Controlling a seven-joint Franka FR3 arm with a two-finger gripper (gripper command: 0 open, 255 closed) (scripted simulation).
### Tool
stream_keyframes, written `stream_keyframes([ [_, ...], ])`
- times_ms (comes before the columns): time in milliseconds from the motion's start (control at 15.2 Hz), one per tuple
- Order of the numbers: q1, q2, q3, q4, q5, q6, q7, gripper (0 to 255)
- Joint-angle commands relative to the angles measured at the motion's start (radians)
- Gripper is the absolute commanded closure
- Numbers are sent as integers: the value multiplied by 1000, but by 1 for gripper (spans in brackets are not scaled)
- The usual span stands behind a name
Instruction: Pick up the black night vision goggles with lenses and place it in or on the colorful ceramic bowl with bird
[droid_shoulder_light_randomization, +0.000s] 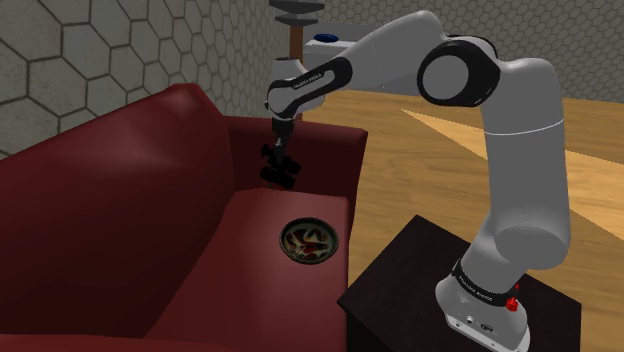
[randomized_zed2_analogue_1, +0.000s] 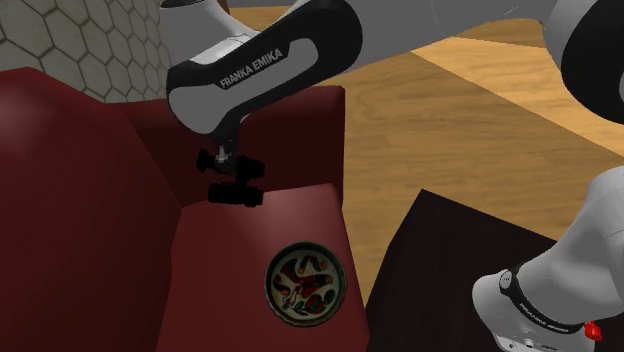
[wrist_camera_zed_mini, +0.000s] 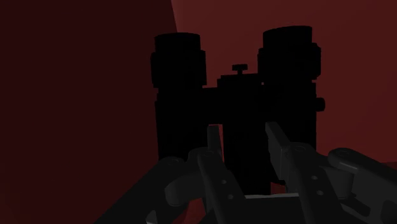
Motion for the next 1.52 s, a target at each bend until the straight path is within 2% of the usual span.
stream_keyframes([
  [0, 1, -12, 0, 7, -1, -19, 2, 255],
  [198, 1, -25, -1, 21, -2, -45, 3, 255],
  [792, 77, -338, 27, -403, -25, 68, 112, 255],
  [1452, 156, -651, 101, -743, -25, 97, 264, 255],
])
